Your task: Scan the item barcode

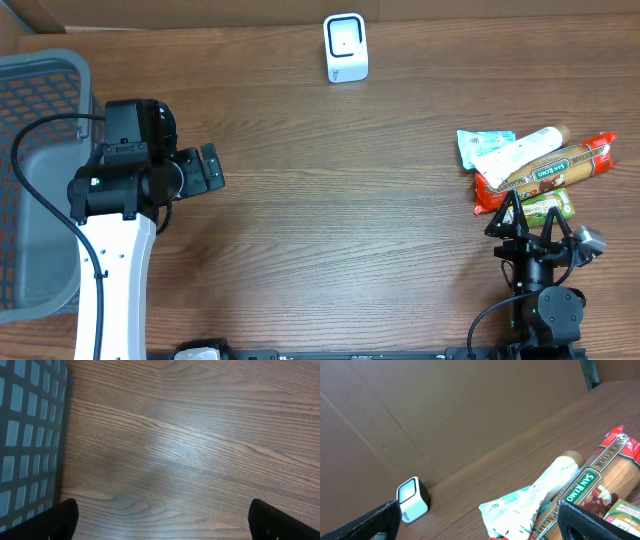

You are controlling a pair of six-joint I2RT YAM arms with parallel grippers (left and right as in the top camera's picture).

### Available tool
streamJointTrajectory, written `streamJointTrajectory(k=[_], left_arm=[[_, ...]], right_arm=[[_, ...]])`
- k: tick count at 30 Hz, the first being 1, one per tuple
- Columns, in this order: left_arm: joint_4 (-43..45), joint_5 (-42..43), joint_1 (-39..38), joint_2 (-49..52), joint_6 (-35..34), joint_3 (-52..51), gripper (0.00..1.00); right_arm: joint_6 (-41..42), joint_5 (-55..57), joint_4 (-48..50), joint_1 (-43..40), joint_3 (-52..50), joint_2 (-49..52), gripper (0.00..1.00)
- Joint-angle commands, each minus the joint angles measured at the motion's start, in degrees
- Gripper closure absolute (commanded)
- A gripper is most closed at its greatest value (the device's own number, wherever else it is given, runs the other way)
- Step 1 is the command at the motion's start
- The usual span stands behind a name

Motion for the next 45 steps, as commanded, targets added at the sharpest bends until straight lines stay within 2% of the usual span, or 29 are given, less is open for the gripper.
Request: streamJointTrajectory(k=[1, 8, 13, 16, 21, 27, 36, 45], left_arm=[[-0.1, 0.2, 0.3, -0.7, 1.1, -0.2, 0.01], [0.0, 0.2, 0.3, -7.8, 1.1, -2.3, 0.0], [3.9, 0.2, 0.3, -17.0, 1.1, -10.7, 0.01], [12.0, -1.0, 0.3, -24.0, 1.1, -19.6, 0.01], [31.2, -0.9, 0.3, -36.5, 1.0, -35.7, 0.0], [47.3, -1.1, -1.1, -47.8, 0.7, -48.6, 0.01], [62.2, -1.3, -4.5, -62.5, 0.7, -61.7, 0.01], [73.9, -1.3, -4.8, -67.5, 0.7, -71.2, 0.0]], right_arm=[[-0.4, 0.2, 0.3, 0.3, -0.6, -0.6, 0.0], [-0.4, 0.2, 0.3, 0.3, -0.6, -0.6, 0.0], [-0.4, 0.2, 0.3, 0.3, -0.6, -0.6, 0.0], [-0.4, 0.2, 0.3, 0.3, -0.6, -0.6, 0.0], [-0.4, 0.2, 0.3, 0.3, -0.6, -0.6, 0.0], [-0.4, 0.2, 0.3, 0.3, -0.6, -0.6, 0.0], [-0.4, 0.2, 0.3, 0.3, -0.6, -0.6, 0.0], [-0.4, 0.2, 0.3, 0.3, -0.6, -0.6, 0.0]])
